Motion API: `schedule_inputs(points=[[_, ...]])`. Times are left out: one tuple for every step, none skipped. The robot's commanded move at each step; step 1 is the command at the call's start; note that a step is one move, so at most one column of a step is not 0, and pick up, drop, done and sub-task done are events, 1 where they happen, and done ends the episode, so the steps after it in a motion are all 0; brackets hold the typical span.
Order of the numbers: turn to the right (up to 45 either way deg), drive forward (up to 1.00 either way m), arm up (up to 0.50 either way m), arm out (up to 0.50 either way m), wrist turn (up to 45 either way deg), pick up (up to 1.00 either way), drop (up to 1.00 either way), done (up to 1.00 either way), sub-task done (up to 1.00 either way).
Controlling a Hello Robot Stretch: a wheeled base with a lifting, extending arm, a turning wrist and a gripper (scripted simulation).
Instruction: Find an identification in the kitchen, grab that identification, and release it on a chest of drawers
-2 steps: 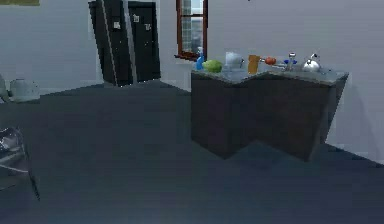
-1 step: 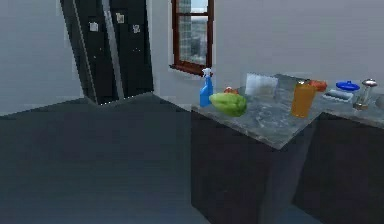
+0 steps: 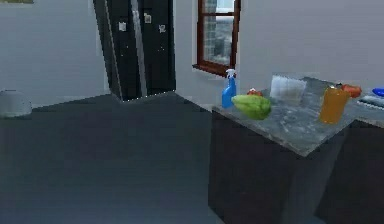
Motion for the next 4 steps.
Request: schedule_inputs(points=[[0.0, 0.65, 0.00, 0.00, 0.0, 0.00, 0.00, 0.00, 0.00], [-45.0, 0.00, 0.00, 0.00, 0.0, 0.00, 0.00, 0.00, 0.00], [-15.0, 0.00, 0.00, 0.00, 0.0, 0.00, 0.00, 0.00, 0.00], [45.0, 0.00, 0.00, 0.00, 0.0, 0.00, 0.00, 0.00, 0.00]])
